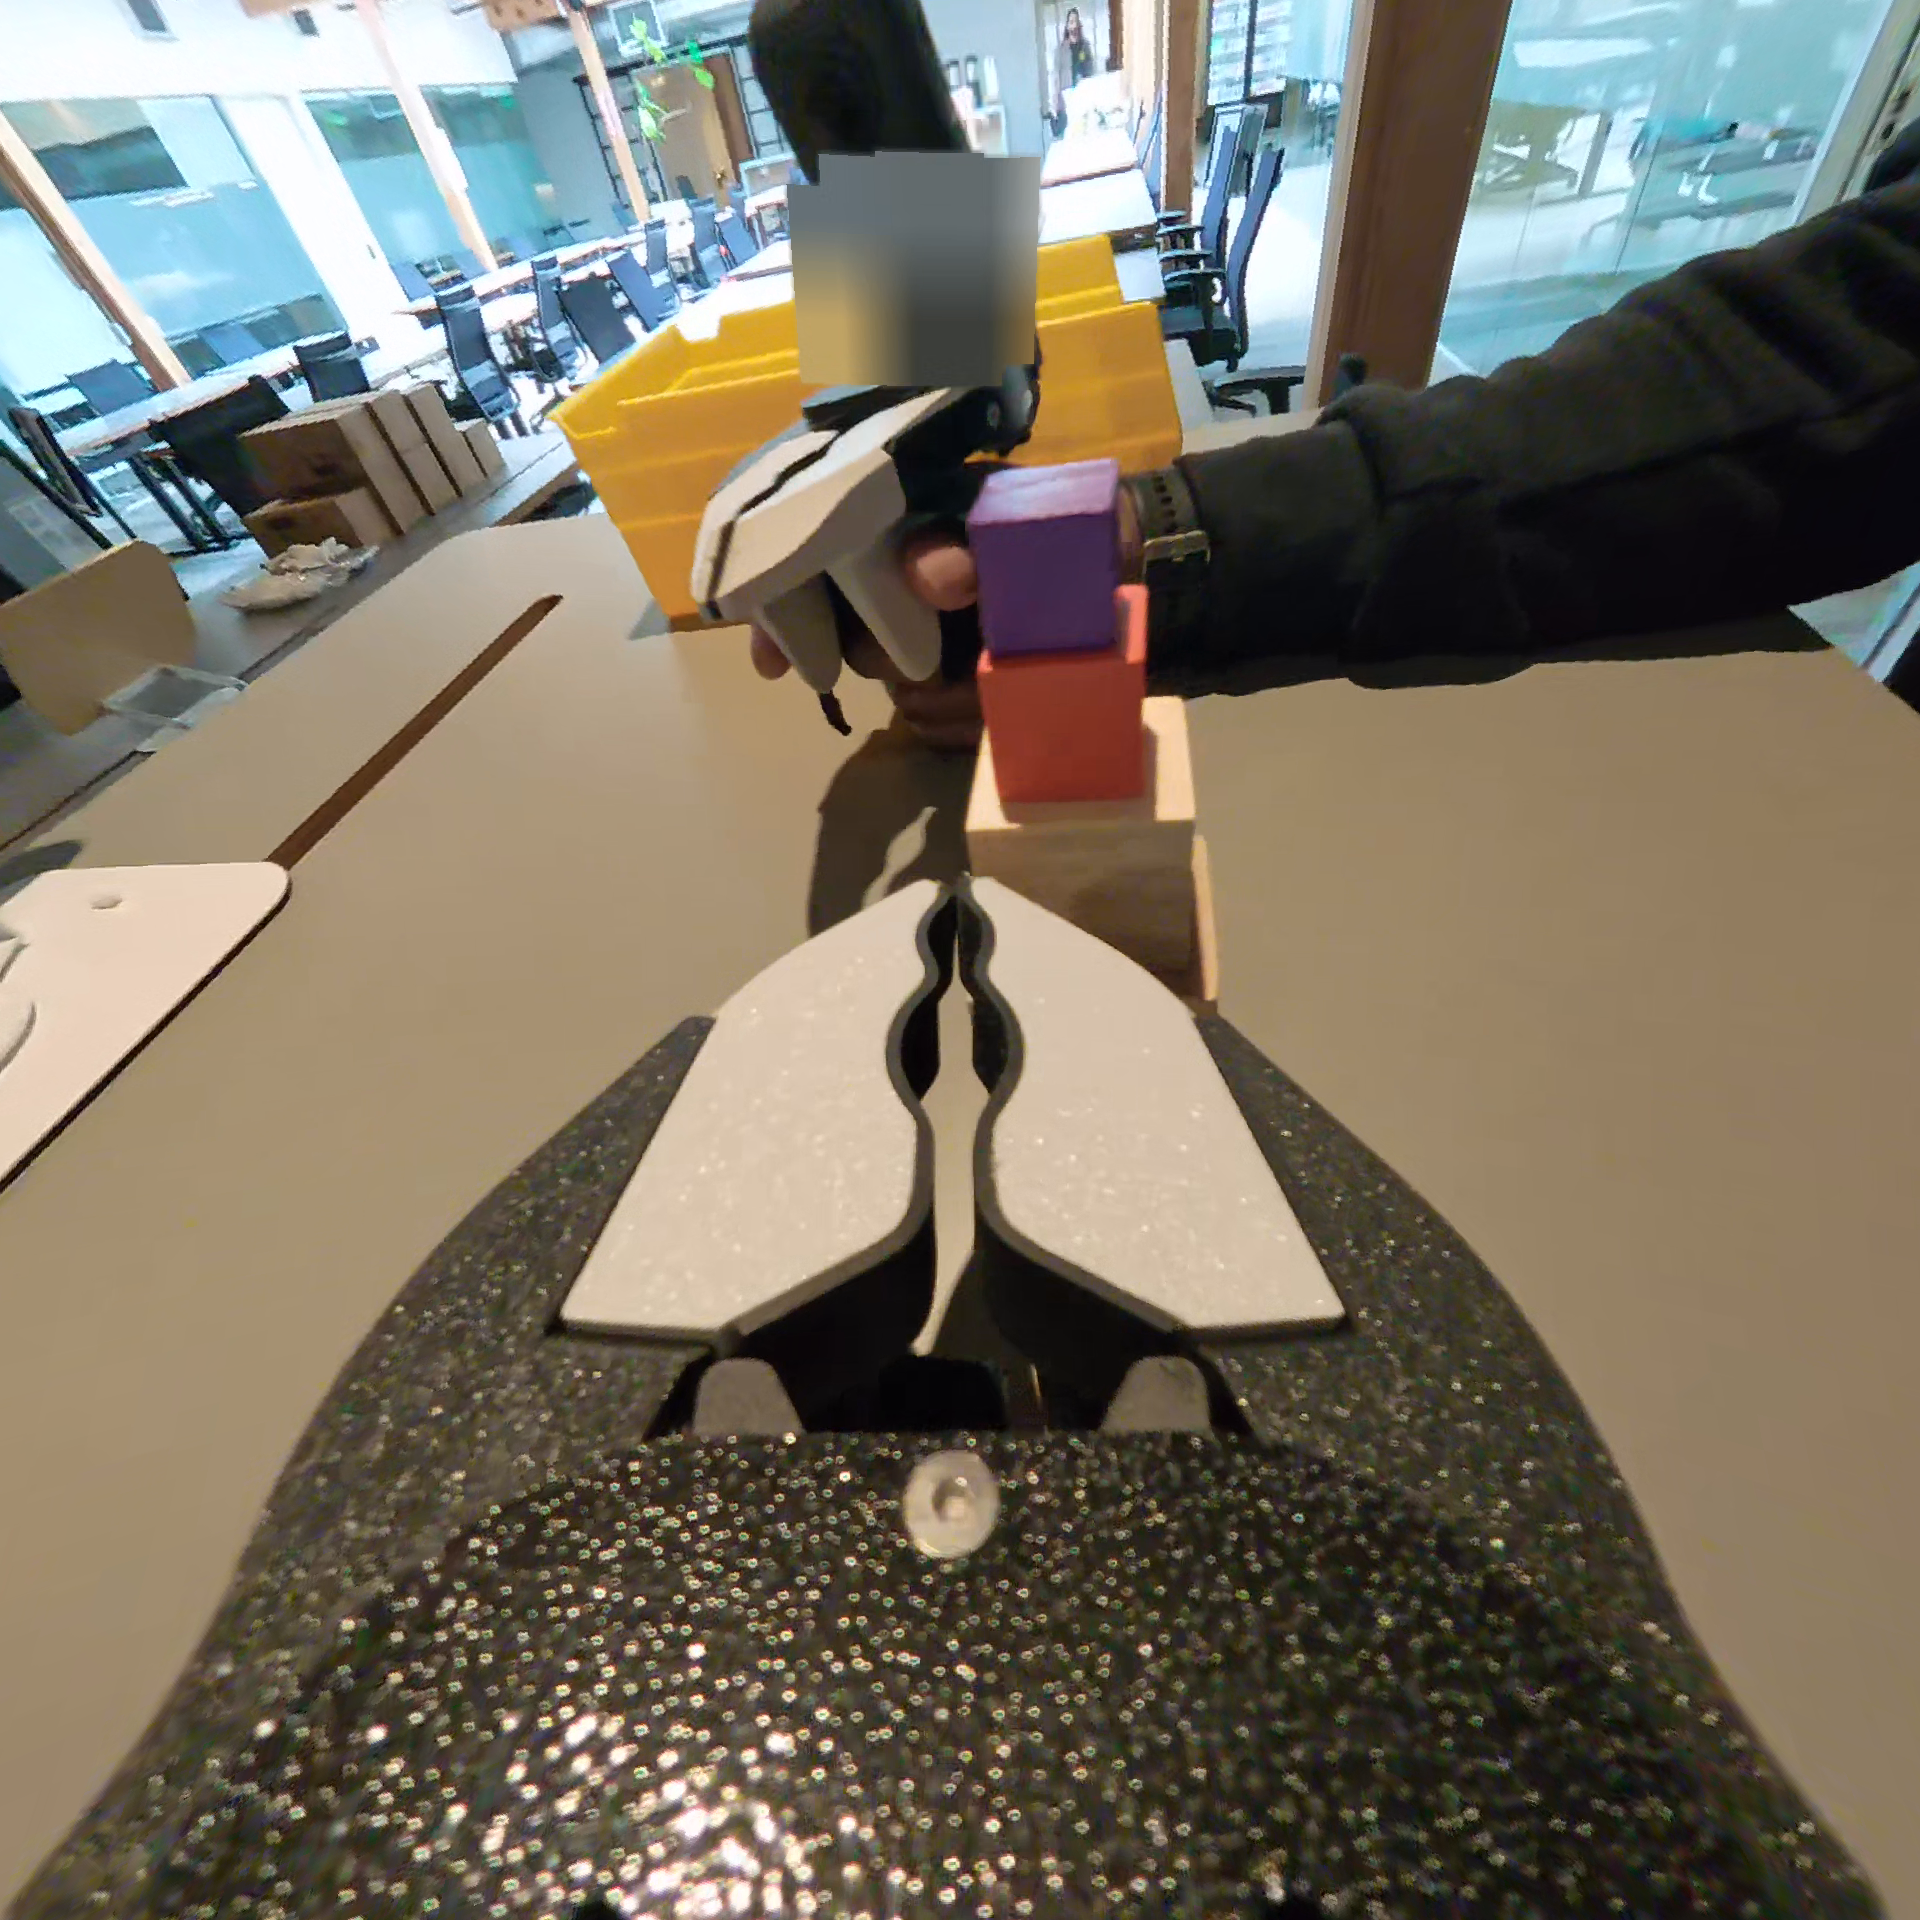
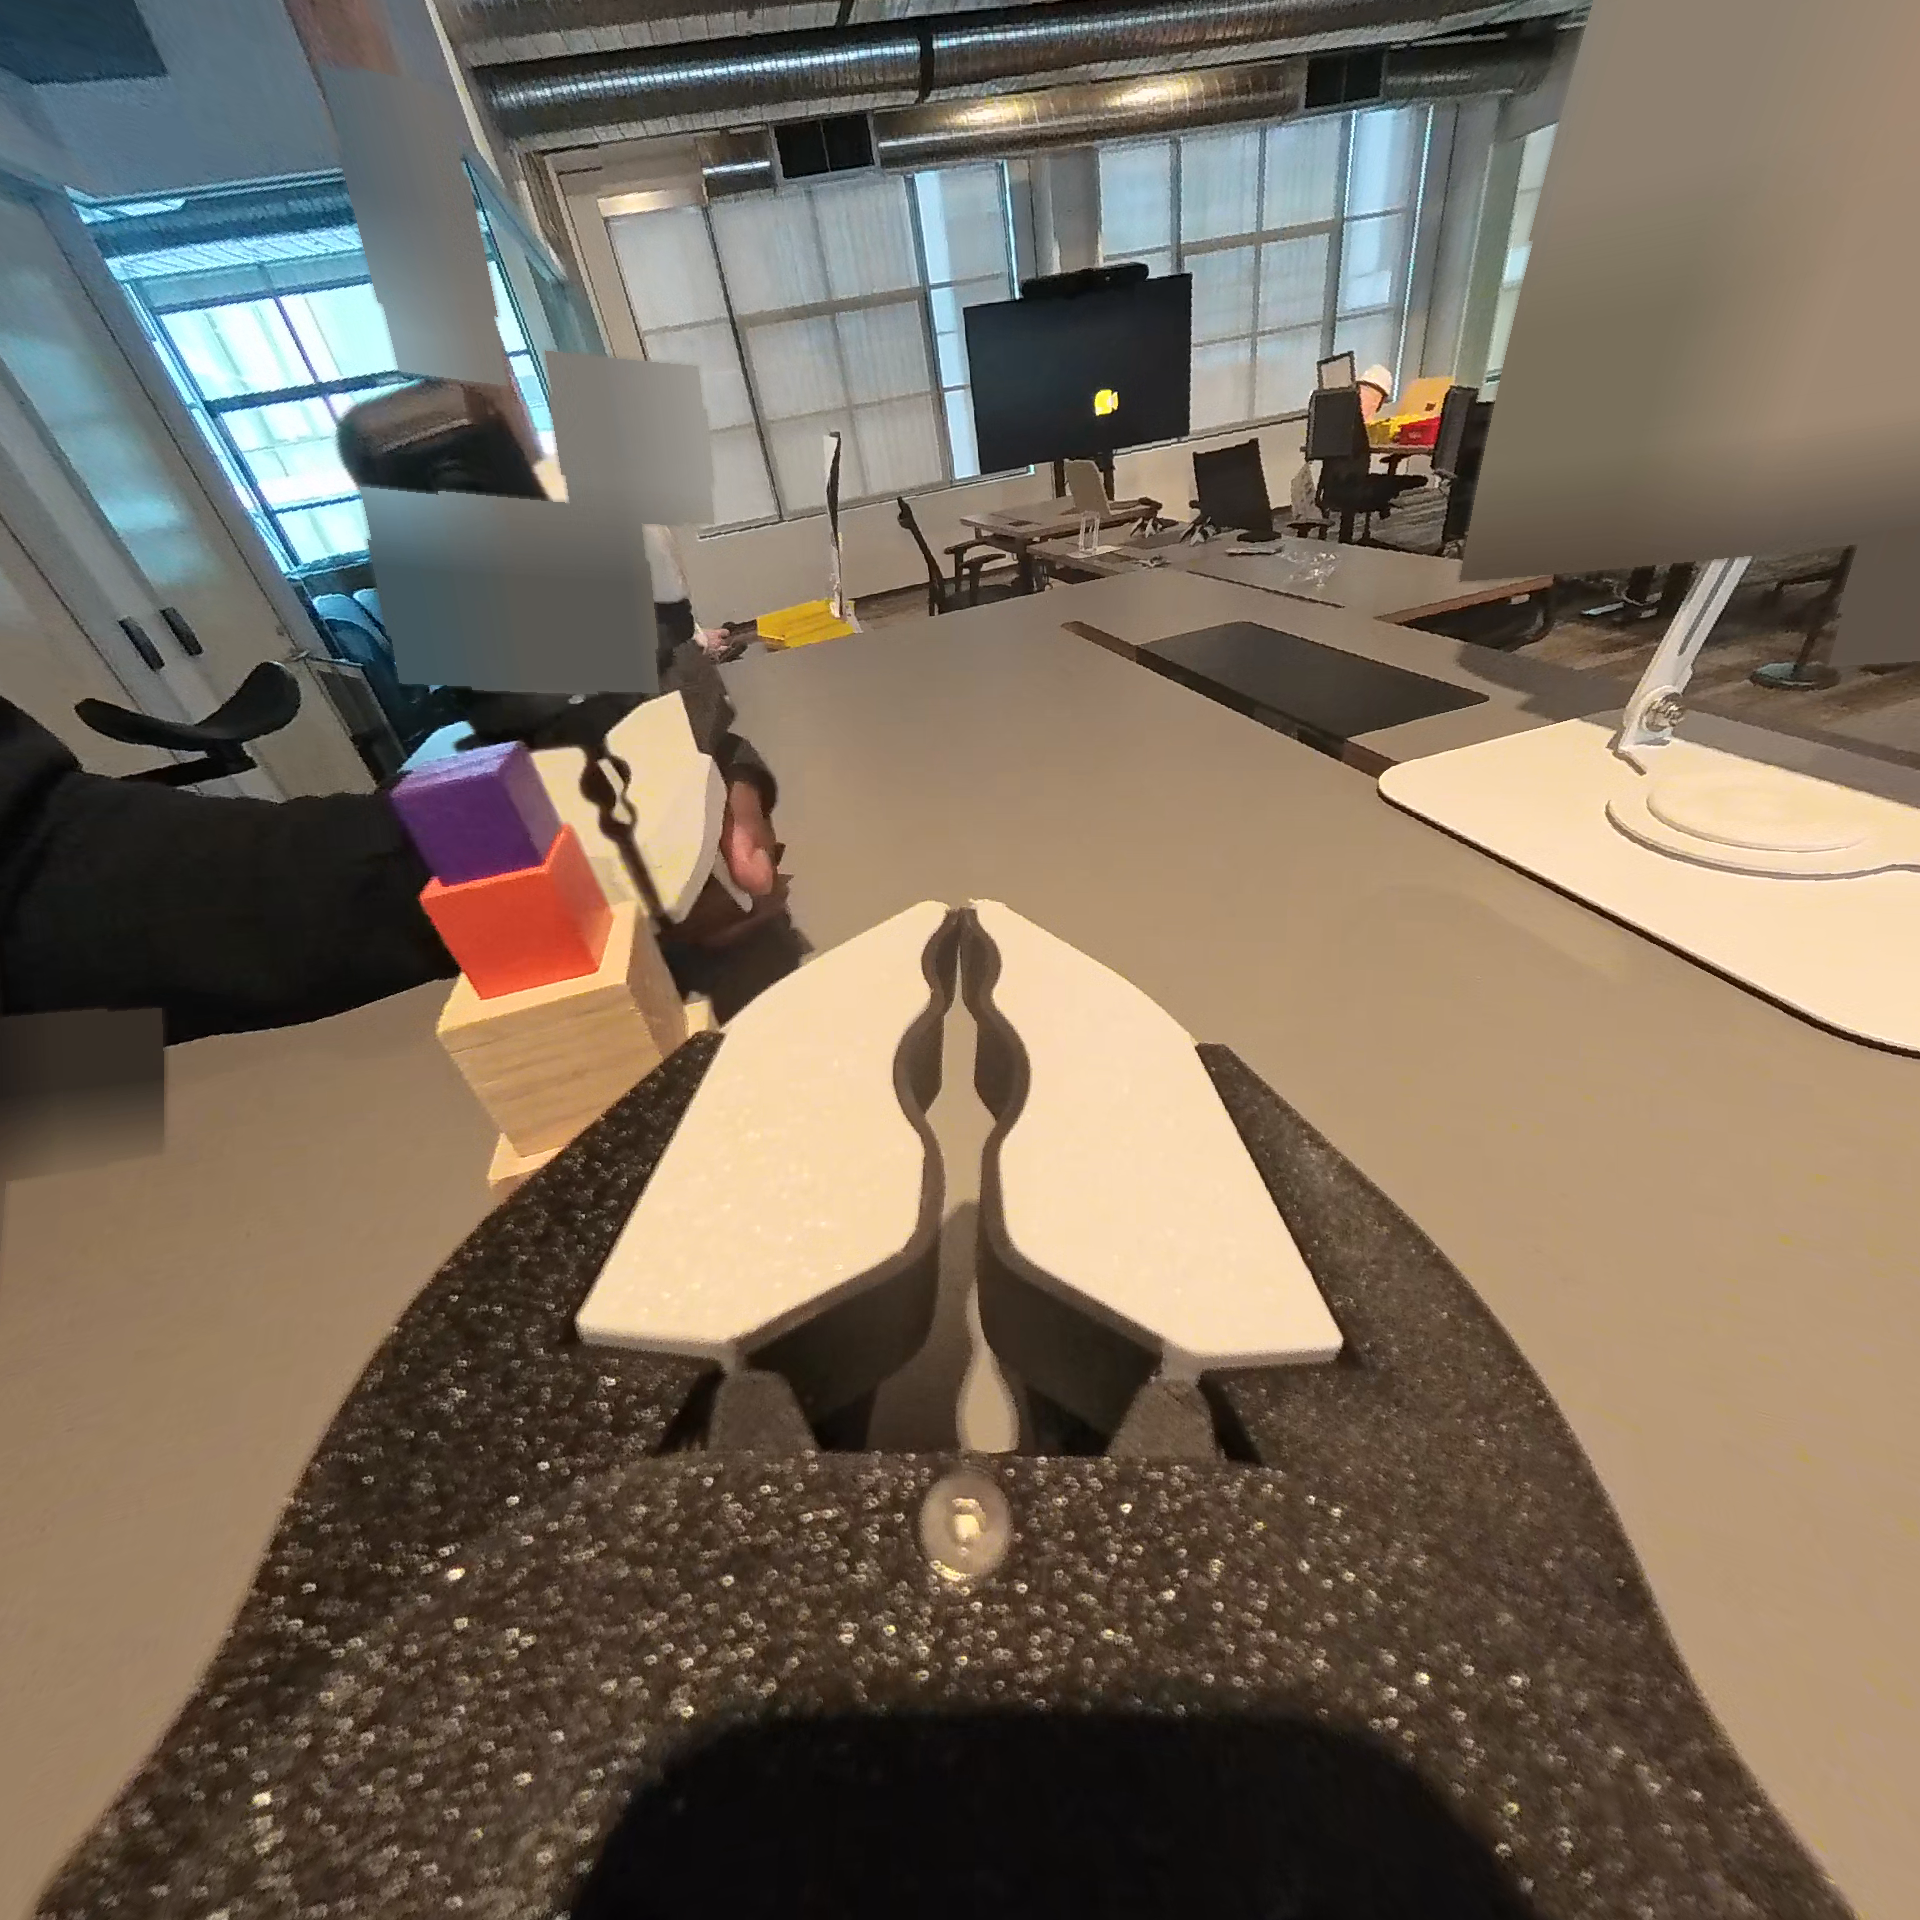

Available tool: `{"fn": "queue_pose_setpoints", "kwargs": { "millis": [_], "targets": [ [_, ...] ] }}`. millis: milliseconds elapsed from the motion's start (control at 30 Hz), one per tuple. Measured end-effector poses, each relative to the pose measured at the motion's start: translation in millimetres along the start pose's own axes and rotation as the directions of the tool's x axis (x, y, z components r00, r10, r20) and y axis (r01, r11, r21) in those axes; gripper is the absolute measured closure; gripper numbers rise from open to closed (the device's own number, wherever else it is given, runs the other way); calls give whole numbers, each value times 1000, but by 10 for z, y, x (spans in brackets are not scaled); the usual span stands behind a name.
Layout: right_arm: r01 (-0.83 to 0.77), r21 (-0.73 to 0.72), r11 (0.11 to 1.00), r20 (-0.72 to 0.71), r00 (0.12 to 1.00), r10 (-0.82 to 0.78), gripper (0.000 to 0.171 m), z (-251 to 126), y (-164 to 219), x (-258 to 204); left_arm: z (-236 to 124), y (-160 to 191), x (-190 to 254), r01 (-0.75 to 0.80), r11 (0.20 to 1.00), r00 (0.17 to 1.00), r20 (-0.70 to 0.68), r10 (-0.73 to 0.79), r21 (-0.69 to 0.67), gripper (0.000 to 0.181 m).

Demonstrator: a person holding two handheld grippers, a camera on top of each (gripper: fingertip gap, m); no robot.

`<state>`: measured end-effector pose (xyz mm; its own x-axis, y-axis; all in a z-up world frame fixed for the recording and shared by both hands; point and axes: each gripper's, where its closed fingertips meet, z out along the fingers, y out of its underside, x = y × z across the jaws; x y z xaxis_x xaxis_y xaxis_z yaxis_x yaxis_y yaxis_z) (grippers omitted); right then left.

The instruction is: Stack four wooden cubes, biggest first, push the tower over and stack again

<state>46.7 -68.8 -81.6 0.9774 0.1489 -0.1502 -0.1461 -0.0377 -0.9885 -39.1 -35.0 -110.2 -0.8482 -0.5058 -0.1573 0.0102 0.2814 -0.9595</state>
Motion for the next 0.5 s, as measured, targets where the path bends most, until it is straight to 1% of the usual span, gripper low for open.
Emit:
{"fn": "queue_pose_setpoints", "kwargs": {
  "millis": [167, 267, 367, 500],
  "targets": [
    [-6, 12, 1000, 3, 1000, 6, 171, -11, -14, 3, -40, -85, 168, -14, 999, 1000, -19, 15, 50, 181],
    [-11, 11, 1000, 8, 1000, 11, 171, -10, -13, 3, -27, -55, 218, -54, 998, 998, 26, 53, 19, 181],
    [-18, 15, 1000, 11, 1000, 18, 171, -13, -18, 7, -23, -28, 164, -31, 1000, 997, 77, 31, -7, 181],
    [-27, 33, 999, -4, 1000, 27, 171, -33, -44, 45, 116, -48, 162, -40, 998, 996, 76, 44, -46, 181]
  ]
}}
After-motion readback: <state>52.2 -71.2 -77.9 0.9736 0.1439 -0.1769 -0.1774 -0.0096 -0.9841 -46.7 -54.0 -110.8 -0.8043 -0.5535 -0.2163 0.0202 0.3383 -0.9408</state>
